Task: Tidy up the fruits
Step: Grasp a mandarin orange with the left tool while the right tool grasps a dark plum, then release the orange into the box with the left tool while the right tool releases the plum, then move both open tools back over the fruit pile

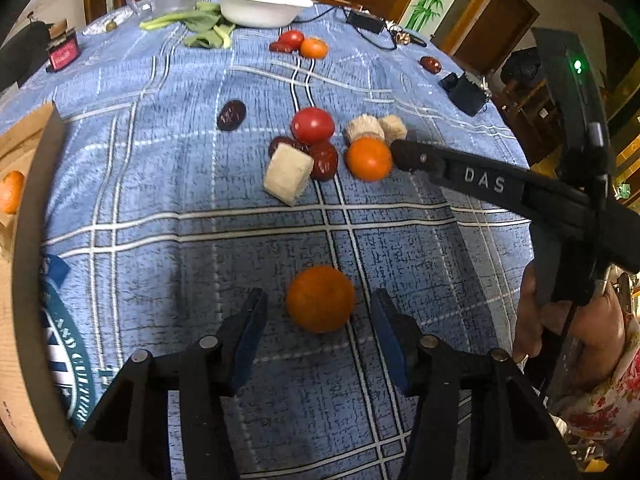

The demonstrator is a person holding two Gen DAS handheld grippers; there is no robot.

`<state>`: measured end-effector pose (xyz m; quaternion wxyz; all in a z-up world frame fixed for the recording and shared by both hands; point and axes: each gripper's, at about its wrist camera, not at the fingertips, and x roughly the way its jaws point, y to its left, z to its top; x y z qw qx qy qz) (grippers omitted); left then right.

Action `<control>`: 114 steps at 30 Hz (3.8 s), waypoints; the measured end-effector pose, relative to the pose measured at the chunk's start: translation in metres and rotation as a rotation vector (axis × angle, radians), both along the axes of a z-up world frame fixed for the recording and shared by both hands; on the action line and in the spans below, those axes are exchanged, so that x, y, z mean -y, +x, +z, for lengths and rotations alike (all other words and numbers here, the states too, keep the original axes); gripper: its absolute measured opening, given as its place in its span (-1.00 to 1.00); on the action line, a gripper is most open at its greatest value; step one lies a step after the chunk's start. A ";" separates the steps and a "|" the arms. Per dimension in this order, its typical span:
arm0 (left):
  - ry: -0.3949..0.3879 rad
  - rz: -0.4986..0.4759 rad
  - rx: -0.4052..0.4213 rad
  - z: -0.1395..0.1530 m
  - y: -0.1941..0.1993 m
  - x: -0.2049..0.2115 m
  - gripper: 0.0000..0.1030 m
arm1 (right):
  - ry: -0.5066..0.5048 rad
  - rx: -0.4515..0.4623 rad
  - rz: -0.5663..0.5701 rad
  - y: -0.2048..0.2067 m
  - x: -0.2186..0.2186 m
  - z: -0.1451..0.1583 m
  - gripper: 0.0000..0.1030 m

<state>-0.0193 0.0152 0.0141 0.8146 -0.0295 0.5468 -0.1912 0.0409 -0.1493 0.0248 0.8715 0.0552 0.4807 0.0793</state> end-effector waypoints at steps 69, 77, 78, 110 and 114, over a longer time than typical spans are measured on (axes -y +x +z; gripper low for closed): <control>0.009 0.509 -0.011 0.030 0.017 -0.335 -0.30 | 0.092 -0.093 0.440 -0.033 -0.333 0.011 -0.51; -0.034 0.562 0.086 0.074 0.010 -0.324 -0.02 | 0.130 -0.008 0.399 -0.045 -0.302 0.041 -0.24; -0.042 0.555 0.093 0.078 0.010 -0.318 -0.02 | 0.138 0.001 0.383 -0.047 -0.294 0.045 -0.23; -0.122 -0.062 -0.052 0.061 0.005 0.047 0.09 | 0.168 -0.029 -0.317 -0.154 0.052 0.037 -0.03; -0.123 0.060 -0.062 0.053 0.009 0.003 0.09 | 0.164 -0.057 -0.213 -0.136 0.026 0.027 -0.03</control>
